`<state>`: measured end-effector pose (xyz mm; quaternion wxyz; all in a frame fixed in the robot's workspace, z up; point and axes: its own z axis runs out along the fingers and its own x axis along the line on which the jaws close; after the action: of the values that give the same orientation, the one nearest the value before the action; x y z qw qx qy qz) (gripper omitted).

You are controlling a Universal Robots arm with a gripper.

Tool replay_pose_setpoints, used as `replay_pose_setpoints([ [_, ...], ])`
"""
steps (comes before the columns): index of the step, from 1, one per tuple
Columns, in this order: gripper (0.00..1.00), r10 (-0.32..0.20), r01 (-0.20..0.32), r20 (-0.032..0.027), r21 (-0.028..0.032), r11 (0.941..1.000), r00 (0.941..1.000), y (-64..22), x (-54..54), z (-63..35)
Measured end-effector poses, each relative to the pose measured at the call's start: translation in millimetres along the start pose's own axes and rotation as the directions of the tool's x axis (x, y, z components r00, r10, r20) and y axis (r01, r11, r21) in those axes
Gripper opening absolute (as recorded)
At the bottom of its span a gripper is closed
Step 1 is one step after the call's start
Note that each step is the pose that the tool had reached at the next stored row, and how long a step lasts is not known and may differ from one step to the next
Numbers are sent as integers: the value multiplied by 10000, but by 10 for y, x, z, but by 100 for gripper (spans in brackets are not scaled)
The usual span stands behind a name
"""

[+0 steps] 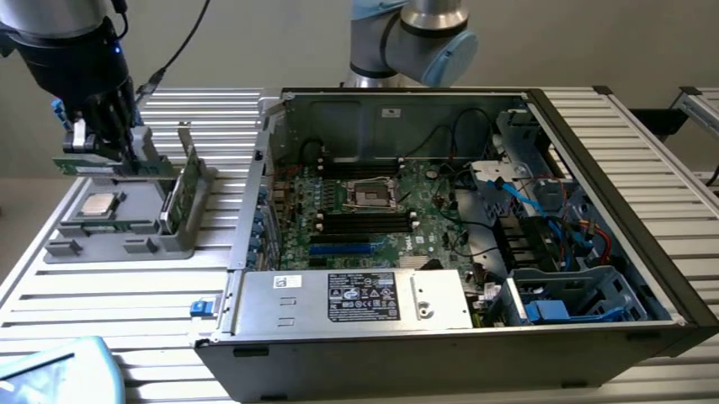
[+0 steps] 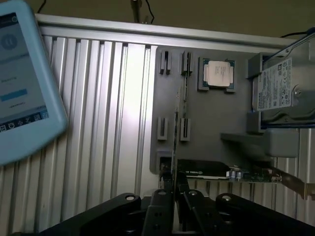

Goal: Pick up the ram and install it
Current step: 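Pick up the ram and move it above insertion slot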

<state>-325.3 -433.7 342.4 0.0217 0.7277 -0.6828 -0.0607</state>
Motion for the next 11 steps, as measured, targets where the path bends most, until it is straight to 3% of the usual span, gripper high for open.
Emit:
replay_pose_setpoints([
  [4, 14, -40, 40, 17, -4, 10000, 10000, -145, 6, -65],
  [7, 14, -68, 68, 62, -3, 10000, 10000, -249, 10, -126],
  [11, 14, -155, 155, 197, 3, 9999, 9997, -356, 16, -215],
])
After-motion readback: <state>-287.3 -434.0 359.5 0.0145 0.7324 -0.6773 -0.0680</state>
